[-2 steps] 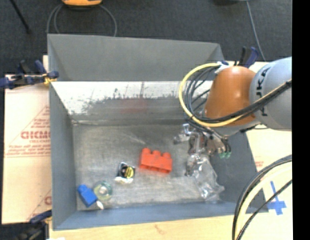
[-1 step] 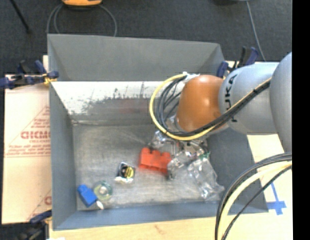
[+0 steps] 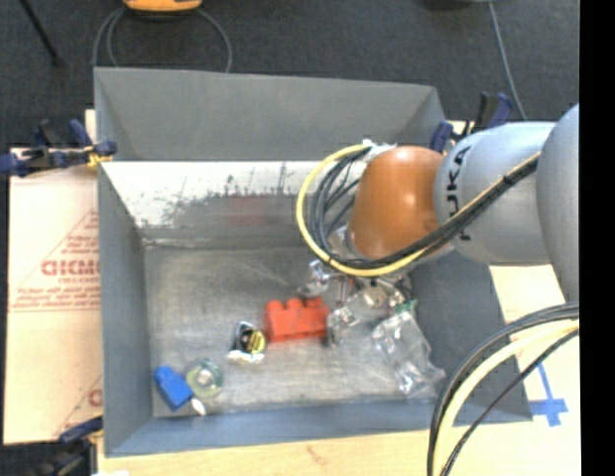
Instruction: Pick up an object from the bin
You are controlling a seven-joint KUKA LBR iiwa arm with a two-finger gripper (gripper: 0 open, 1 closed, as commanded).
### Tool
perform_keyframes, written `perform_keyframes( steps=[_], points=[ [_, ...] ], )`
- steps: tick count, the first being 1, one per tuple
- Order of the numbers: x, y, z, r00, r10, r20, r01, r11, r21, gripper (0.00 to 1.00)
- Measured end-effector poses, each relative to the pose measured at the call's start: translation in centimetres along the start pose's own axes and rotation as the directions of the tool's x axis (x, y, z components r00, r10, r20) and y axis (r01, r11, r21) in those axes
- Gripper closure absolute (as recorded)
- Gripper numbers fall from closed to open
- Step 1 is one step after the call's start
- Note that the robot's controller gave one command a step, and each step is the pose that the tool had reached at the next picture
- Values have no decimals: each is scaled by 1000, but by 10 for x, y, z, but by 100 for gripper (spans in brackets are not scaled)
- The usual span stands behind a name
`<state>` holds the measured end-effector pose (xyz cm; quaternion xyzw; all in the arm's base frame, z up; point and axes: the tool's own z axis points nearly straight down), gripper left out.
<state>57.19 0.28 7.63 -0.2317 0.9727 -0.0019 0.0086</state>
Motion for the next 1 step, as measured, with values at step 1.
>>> perform_keyframes(
  steps=[1],
  points=[
    [16, 11, -139, 958, -287, -5, 287, 958, -5, 100]
  ],
)
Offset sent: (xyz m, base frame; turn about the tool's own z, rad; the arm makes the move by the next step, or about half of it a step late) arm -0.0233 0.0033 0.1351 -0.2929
